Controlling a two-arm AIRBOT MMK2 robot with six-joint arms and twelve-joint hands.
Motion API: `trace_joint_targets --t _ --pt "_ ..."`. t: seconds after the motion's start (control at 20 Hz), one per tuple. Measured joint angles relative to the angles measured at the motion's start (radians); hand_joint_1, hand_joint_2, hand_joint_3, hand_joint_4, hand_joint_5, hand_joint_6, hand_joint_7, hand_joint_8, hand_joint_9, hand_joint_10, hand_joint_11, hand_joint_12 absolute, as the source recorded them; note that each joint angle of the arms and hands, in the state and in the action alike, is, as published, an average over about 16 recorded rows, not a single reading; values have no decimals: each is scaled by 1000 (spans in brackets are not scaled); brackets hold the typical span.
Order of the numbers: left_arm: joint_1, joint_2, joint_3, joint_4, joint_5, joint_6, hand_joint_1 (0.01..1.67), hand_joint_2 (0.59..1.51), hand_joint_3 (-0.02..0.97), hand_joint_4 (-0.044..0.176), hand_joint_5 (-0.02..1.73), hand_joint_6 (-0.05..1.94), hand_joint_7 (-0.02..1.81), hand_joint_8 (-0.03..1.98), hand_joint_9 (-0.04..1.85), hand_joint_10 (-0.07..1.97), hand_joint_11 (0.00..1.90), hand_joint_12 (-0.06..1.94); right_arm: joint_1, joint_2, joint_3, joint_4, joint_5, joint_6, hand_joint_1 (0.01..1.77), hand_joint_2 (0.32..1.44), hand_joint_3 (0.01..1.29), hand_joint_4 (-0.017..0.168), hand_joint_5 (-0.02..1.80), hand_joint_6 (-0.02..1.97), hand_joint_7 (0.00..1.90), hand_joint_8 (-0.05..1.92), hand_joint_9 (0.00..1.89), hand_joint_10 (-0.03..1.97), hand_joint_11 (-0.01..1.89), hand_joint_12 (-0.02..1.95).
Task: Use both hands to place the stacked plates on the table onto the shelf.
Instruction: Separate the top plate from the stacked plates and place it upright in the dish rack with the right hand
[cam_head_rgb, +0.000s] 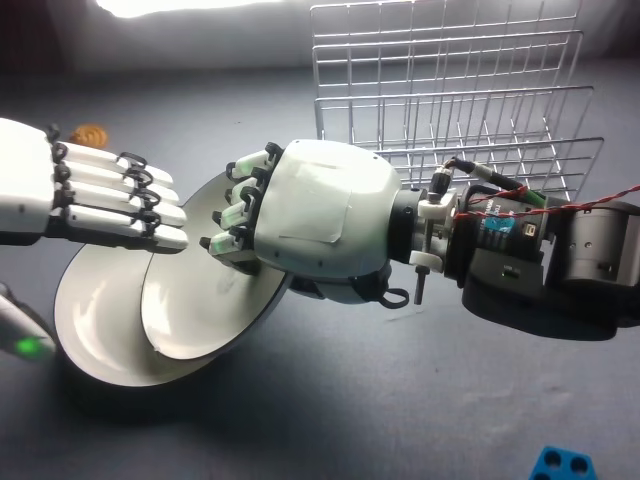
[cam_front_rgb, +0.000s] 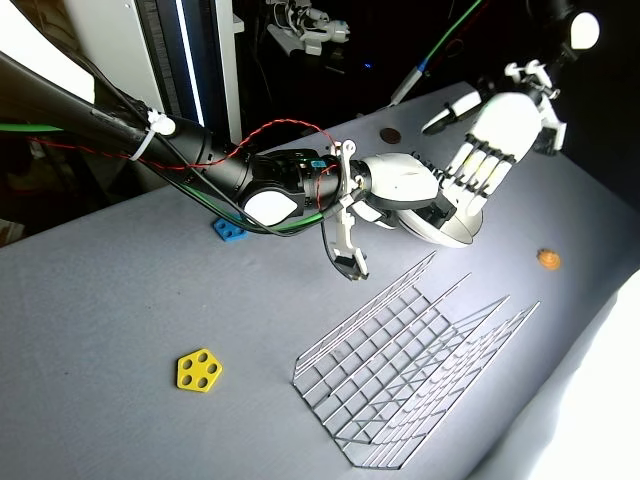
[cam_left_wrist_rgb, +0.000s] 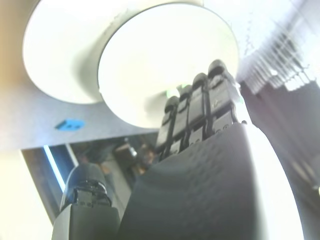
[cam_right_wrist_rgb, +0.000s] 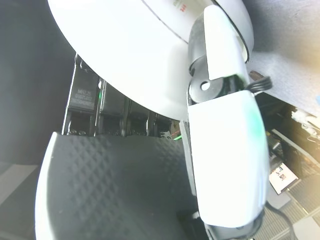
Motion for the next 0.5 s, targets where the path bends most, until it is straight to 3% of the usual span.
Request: trace_joint_targets --t 0.5 --pt "-85 141 -73 52 46 -54 15 1109 5 -2 21 14 26 -4 19 6 22 11 43 134 -174 100 -37 1 1268 1062 11 4 776 1227 858 1031 774 1333 584 1400"
